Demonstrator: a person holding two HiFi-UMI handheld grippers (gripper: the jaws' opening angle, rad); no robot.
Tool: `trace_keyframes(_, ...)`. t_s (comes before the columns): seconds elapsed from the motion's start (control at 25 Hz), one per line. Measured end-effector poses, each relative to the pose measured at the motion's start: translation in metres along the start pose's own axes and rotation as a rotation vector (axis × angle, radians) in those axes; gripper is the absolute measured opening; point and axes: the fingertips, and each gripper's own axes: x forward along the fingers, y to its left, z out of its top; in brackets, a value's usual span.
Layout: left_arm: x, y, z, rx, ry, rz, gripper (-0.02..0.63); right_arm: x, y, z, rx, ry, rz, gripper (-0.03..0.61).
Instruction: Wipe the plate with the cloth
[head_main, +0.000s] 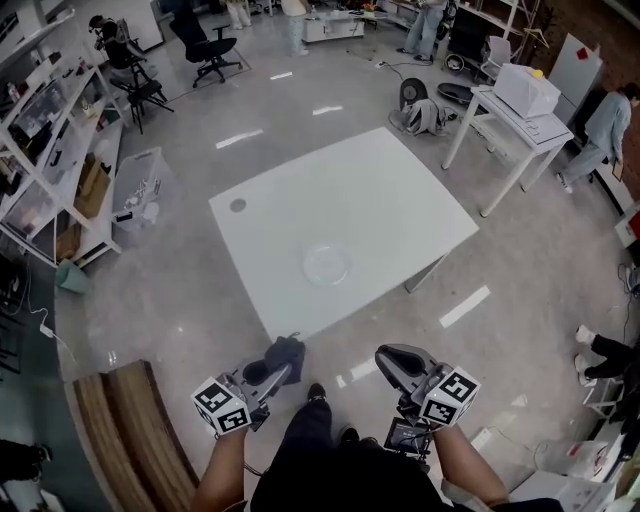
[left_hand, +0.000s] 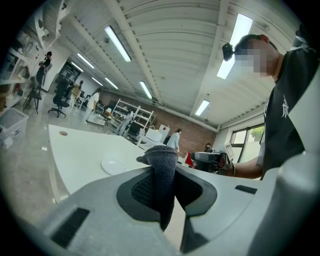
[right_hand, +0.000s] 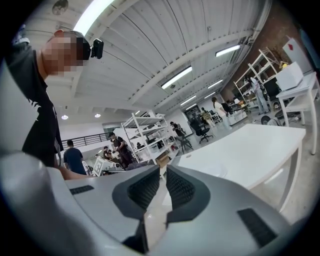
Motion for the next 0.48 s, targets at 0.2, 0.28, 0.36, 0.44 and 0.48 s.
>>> trace_keyframes(0.2,0.014,0.051,0.014,-0.031,0.023,-0.037,0.055,0.050,-0.027,0.011,0.017,0.022,-0.038,0.008)
trace_keyframes(0.28,0.017,0.065,0.021,-0.033,0.030,-0.048,0.054,0.064,-0.036,0.015,0.014,0.035,-0.058,0.008)
trace_keyframes(0.36,0.022,0.077,0.029,-0.028,0.038,-0.062,0.055,0.077,-0.043,0.020,0.010,0.043,-0.076,0.008)
trace_keyframes(0.44,0.025,0.087,0.035,-0.021,0.042,-0.073,0.055,0.088,-0.050,0.025,0.007,0.042,-0.089,0.008)
trace_keyframes(0.48,0.026,0.093,0.038,-0.019,0.042,-0.076,0.055,0.092,-0.053,0.027,0.005,0.041,-0.096,0.008)
